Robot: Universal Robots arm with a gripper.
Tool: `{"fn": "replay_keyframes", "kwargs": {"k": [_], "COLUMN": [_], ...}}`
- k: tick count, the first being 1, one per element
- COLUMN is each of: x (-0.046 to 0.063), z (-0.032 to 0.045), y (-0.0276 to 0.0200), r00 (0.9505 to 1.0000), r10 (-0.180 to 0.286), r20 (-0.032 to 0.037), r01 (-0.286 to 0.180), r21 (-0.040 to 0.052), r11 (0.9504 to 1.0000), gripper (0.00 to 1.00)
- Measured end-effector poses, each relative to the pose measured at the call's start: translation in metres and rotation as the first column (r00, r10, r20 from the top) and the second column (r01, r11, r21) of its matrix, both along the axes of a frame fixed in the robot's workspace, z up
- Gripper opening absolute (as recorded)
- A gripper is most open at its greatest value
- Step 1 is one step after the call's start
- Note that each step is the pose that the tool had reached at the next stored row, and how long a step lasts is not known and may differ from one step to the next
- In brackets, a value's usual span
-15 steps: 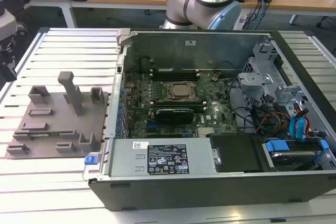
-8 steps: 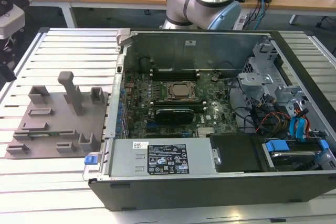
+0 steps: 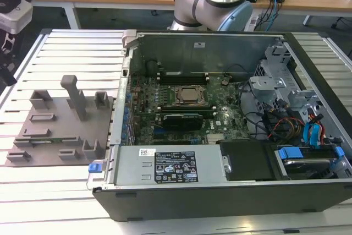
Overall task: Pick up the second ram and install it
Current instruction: 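Pick up the second ram and move it above second insertion slot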
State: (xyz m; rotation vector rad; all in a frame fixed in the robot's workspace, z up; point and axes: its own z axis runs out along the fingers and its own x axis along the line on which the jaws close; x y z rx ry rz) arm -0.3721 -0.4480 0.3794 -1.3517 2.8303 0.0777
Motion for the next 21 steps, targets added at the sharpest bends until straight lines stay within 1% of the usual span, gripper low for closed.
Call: {"fn": "replay_keyframes", "kwargs": {"k": [3,6,9,10,11,14,16,17,18,20,21], "x": [0.0,0.0,0.0,0.0,0.0,0.0,0.0,0.0,0.0,0.0,0.0], "z": [0.0,0.0,0.0,0.0,0.0,0.0,0.0,0.0,0.0,0.0,0.0], "y": [0.0,0.0,0.0,0.0,0.0,0.0,0.0,0.0,0.0,0.0,0.0], "r00": [0.998,0.9938,0.9852,0.9801,0.9764,0.9679,0.9557,0.946,0.9384,0.9304,0.923], "r10": [0.063,0.112,0.171,0.199,0.216,0.251,0.294,0.324,0.345,0.367,0.385], "r20": [0.0,0.0,0.0,0.0,0.0,0.0,-0.0001,-0.0001,0.0,0.0,-0.0001], "r01": [-0.063,-0.112,-0.171,-0.199,-0.216,-0.251,-0.294,-0.324,-0.345,-0.367,-0.385], "r21": [0.0,0.0,-0.0001,0.0,0.0,0.0,0.0,0.0,0.0,0.0,0.0], "r11": [0.998,0.9938,0.9852,0.9801,0.9764,0.9679,0.9557,0.946,0.9384,0.9304,0.923], "gripper": [0.1,0.1,0.1,0.1,0.1,0.1,0.1,0.1,0.1,0.1,0.1]}}
